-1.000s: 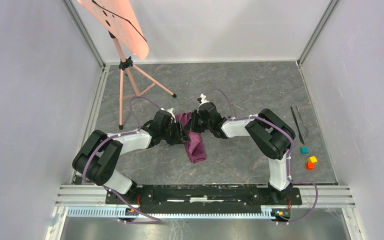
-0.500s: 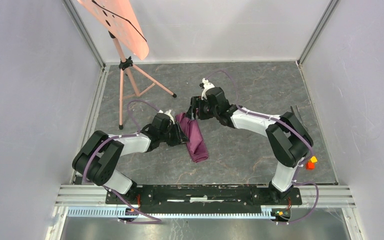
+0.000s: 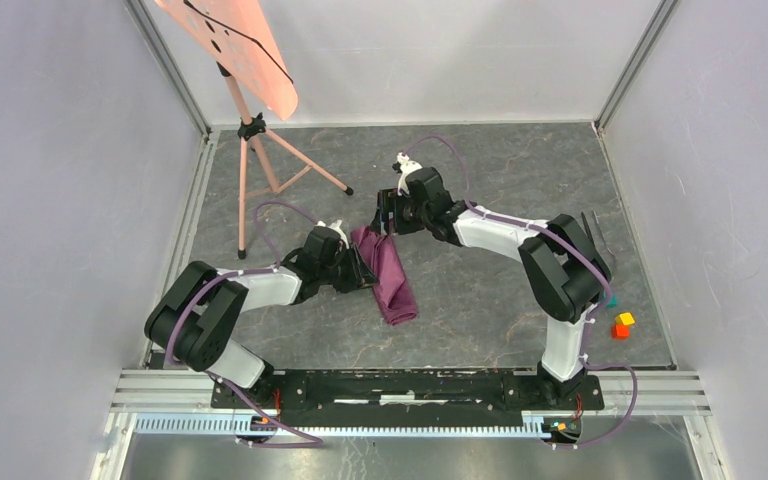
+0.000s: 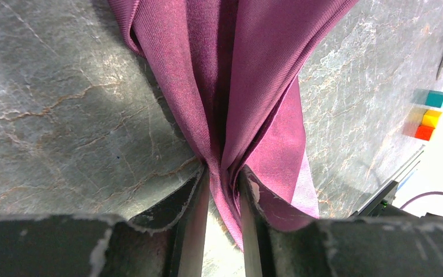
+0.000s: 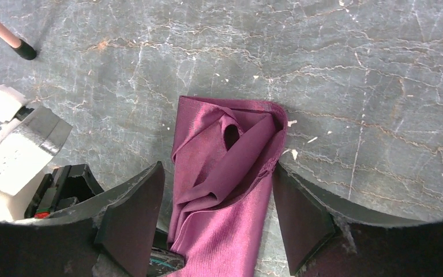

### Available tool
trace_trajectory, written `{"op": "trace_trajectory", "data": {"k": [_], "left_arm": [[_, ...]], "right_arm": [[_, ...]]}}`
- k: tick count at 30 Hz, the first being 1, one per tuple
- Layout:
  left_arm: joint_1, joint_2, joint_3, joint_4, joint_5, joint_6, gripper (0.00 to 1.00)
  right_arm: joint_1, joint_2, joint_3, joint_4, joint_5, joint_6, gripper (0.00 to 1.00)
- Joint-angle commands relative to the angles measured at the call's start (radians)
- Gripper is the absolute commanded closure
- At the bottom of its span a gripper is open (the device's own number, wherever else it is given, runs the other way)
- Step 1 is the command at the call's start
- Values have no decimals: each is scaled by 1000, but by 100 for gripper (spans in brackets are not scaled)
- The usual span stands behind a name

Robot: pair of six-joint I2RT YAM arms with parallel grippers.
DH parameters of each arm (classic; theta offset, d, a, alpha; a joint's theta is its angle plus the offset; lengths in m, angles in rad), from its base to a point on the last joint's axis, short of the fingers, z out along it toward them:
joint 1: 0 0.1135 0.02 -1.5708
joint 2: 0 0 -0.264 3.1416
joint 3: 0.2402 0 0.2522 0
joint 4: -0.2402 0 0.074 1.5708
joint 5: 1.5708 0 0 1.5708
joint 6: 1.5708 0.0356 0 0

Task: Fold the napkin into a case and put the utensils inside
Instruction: Fold the 2/3-rectangle-folded napkin at the center of the board.

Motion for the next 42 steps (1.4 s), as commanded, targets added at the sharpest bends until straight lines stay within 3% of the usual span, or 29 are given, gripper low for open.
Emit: {"op": "trace_trajectory", "data": {"k": [1,6,15,19,22,25,29,33,38,42], "left_arm": [[-5,10,-29,-92,-6,2,65],[1,-57,-14,-126,6,0,48],[161,-232,-52,-139,-7,-83,39],[223,-191,1,-140,28,-83,40],[246,-132,56,-128,53,-87,48],[255,-80,107,-100,60,-93,52],[254,13,202,-103,89,-64,49],[254,71,284,-122,99,-30,47],[254,116,334,-169,68,-12,51],[254,119,338,-171,41,-4,48]], "right_arm": [[1,18,15,65,-66,-28,27],[17,54,-2,190,-185,5,29],[24,169,-23,423,-411,157,31],[14,110,-24,338,-366,69,31],[14,67,-7,237,-346,-27,32],[17,30,-13,132,-298,-123,38],[30,-33,-100,105,-255,-171,47],[56,-88,-181,95,-255,-202,46],[100,-138,-230,65,-273,-241,43],[136,-169,-264,47,-290,-255,41]]}}
